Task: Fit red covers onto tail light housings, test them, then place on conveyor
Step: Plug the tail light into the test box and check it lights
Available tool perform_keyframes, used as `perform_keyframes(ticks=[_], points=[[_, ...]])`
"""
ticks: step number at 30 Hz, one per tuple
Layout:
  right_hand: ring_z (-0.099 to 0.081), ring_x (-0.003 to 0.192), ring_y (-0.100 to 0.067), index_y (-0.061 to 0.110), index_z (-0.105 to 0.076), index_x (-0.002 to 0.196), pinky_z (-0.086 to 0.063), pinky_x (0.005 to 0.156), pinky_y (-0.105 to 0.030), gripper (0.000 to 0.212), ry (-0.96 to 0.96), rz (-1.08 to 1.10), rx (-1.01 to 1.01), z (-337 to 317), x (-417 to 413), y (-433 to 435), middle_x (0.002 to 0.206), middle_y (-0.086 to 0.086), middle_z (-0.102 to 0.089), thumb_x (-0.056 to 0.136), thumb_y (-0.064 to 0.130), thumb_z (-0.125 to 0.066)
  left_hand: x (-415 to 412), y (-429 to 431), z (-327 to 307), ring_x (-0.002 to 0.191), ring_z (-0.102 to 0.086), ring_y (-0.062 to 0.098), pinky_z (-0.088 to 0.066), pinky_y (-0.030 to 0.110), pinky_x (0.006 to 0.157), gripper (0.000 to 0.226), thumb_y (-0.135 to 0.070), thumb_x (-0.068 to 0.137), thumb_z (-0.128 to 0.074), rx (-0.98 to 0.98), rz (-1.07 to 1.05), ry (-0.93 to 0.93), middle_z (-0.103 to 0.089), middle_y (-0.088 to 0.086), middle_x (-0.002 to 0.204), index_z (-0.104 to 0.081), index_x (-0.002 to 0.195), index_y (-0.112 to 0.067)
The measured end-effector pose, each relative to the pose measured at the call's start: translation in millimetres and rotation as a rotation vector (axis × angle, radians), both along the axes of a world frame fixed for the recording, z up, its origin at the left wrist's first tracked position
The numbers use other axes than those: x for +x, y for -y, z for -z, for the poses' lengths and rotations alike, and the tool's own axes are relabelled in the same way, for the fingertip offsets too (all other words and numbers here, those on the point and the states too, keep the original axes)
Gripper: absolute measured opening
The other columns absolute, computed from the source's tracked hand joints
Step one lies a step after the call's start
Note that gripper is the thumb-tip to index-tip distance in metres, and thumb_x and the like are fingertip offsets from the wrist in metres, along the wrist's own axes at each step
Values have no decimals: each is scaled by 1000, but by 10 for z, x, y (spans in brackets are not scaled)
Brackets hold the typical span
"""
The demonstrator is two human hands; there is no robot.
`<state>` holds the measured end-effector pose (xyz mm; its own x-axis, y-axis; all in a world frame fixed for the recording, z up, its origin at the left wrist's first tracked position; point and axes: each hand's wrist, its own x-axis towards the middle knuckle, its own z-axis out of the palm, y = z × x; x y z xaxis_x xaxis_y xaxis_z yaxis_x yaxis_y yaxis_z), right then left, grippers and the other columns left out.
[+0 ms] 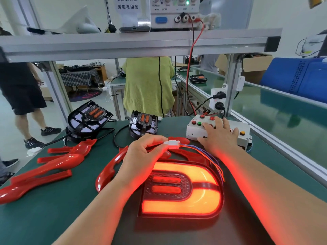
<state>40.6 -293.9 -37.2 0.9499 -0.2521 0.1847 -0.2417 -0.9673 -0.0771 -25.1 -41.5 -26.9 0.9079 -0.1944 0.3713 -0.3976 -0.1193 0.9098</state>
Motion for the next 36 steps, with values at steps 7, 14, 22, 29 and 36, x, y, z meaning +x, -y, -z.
perform_keyframes(ticks=[7,14,22,29,36], points=[[1,153,-27,33,-12,157,-9,119,-60,74,67,-61,126,-75,-114,-16,167,0,0,97,49,-51,18,-1,20,84,-74,11,-55,20,77,15,-19,90,-71,36,-2,20,-75,-2,94,-75,96,-32],[-68,89,-5,26,-73,98,-49,81,-21,22,277,-330,914,-534,-651,-263,97,9,-75,96,39,-55,56,11,40,84,-72,6,-52,24,79,13,-24,91,-69,74,-12,6,-76,-5,88,-73,97,-34],[-65,89,10,31,-73,106,-44,77,-5,25,128,-603,845,-357,-927,-581,93,19,-73,83,40,-76,30,-3,28,78,-71,1,-50,12,69,21,-17,91,-68,54,-5,21,-75,-9,86,-74,91,-37],[-65,82,9,33,-76,100,-43,71,-6,17,158,-591,853,-278,-861,-581,86,21,-74,84,39,-76,23,7,-9,87,-70,0,-48,7,74,18,-16,91,-69,87,17,34,-73,-12,96,-76,97,-31],[-66,79,1,38,-78,94,-45,68,-9,10,178,-611,884,-251,-873,-545,82,18,-74,86,40,-74,51,19,-10,90,-67,10,-54,33,86,12,-37,82,-68,174,17,53,-68,-4,94,-76,90,-43]])
